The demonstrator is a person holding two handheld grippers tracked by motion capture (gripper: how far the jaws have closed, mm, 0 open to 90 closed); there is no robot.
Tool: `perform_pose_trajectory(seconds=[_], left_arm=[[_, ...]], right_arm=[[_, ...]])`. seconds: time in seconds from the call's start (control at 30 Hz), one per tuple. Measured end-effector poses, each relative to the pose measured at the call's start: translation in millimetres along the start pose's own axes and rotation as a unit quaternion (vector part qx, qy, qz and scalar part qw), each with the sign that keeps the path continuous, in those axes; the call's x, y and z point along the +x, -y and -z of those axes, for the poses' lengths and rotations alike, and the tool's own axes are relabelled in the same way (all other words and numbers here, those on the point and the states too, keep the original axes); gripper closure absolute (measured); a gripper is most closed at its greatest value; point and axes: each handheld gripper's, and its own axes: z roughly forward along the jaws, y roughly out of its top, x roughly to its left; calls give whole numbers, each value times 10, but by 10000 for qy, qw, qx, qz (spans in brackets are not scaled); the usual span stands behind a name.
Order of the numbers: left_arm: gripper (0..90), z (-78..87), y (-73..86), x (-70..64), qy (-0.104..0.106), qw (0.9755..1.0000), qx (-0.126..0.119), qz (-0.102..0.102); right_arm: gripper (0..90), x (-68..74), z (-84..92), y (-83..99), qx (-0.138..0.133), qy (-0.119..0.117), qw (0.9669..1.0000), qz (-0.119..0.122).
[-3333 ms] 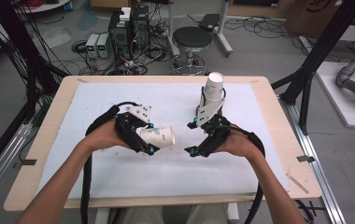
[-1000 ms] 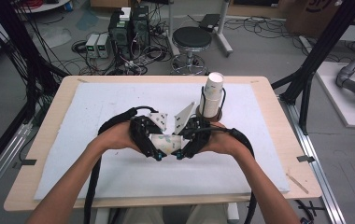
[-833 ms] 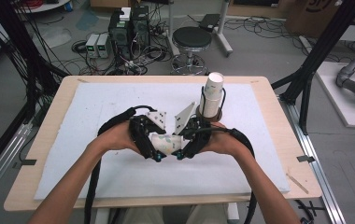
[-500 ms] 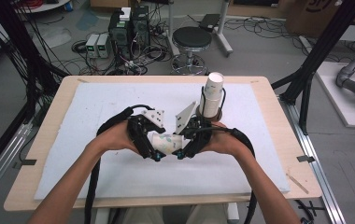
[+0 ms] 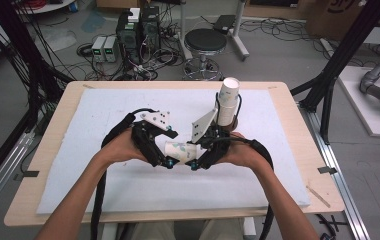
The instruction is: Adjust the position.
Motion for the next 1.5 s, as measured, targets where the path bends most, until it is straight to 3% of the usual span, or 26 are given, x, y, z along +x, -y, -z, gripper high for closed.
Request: perform_pose_trajectory(seconds=[0.2,0.27,0.33,0.57,0.8,1.0,1.37,1.5], left_arm=[[68,59,2,14,-128,9997,-150,110],[68,74,4,13,-111,9993,-287,230],[69,93,36,11,-80,9979,-551,334],[78,123,157,9,-172,9953,-856,426],[75,164,273,-15,-155,9898,-1323,505],[71,178,336,-31,-134,9871,-1507,518],[71,140,433,-62,-130,9845,-1688,450],[71,144,462,-67,-150,9821,-1830,415]], right_arm=[[376,8,43,59,-227,44,9997,-61],[376,11,67,79,-337,44,9994,-108],[377,14,76,106,-430,39,9990,-132],[376,27,85,195,-693,55,9973,-256],[376,35,89,260,-846,111,9957,-350],[376,37,105,333,-1153,103,9920,-496],[376,62,88,452,-1638,133,9844,-634],[376,75,67,492,-1815,142,9810,-671]])
